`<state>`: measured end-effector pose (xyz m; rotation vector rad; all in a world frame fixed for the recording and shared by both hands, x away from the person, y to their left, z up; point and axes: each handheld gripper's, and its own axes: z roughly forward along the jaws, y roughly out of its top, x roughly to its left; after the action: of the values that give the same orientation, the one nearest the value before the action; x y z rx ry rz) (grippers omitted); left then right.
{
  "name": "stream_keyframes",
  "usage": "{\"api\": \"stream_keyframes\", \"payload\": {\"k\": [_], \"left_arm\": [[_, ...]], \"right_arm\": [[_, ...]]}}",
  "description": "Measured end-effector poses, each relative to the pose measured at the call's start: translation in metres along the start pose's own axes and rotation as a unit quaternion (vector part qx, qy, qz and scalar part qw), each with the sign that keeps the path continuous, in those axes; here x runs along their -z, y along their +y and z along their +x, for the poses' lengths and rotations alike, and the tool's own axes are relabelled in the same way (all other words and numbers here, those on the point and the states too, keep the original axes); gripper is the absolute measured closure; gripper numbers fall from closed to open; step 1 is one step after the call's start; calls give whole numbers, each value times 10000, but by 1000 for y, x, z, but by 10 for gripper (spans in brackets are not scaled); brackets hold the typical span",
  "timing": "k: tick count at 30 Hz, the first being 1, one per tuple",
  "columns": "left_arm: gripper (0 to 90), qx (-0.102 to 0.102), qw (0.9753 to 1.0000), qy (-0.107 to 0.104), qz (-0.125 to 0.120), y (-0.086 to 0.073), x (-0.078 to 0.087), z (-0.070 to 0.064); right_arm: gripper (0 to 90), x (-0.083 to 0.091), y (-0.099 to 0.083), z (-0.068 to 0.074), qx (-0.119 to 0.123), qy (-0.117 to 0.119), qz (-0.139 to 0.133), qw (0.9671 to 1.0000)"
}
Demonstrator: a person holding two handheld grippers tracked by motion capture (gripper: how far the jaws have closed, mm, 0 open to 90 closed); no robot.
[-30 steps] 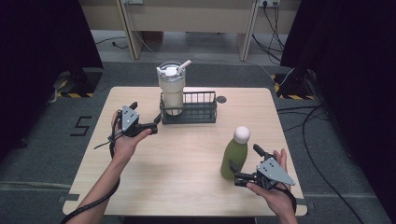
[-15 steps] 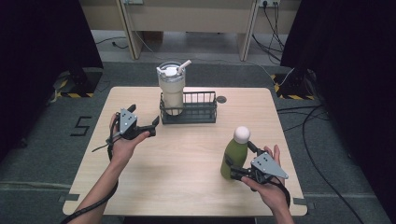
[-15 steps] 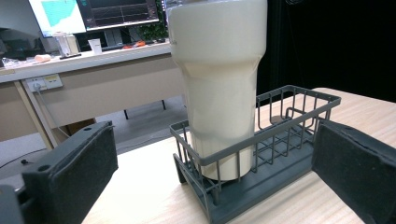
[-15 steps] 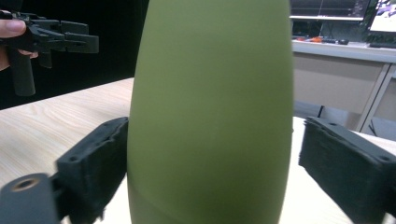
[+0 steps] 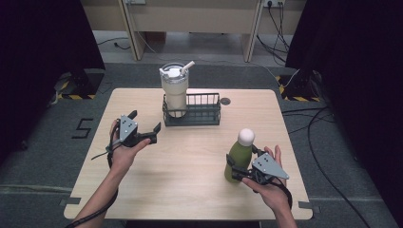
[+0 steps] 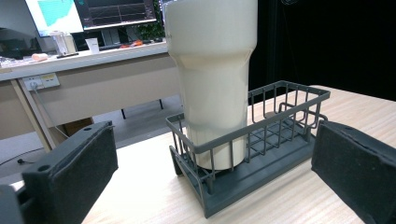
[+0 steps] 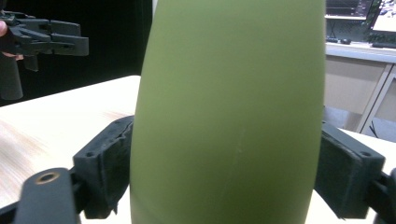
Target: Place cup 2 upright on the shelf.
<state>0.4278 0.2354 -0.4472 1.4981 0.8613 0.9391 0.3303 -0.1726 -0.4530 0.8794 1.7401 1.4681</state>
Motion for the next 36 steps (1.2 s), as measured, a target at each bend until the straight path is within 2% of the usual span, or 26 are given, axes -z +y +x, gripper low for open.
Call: {"api": "stream_keyframes", "payload": {"k": [4,8,23,31,36], "left_arm": [[0,13,10000,1,13,-2,2,0],[0,10,10000,13,37,-5,4,1],[0,36,9999,6,101,-10,4,0],[0,66,9999,47,133,-13,5,3],[0,86,9998,64,149,-14,5,4]], "right_arm": [[161,-2,-1,1,68,-36,-6,10000],[218,-4,-1,4,49,-69,18,10000],[227,-4,3,4,60,-84,157,9998],[230,-6,4,4,12,-143,136,9998],[230,-6,12,2,19,-156,42,9999]]}}
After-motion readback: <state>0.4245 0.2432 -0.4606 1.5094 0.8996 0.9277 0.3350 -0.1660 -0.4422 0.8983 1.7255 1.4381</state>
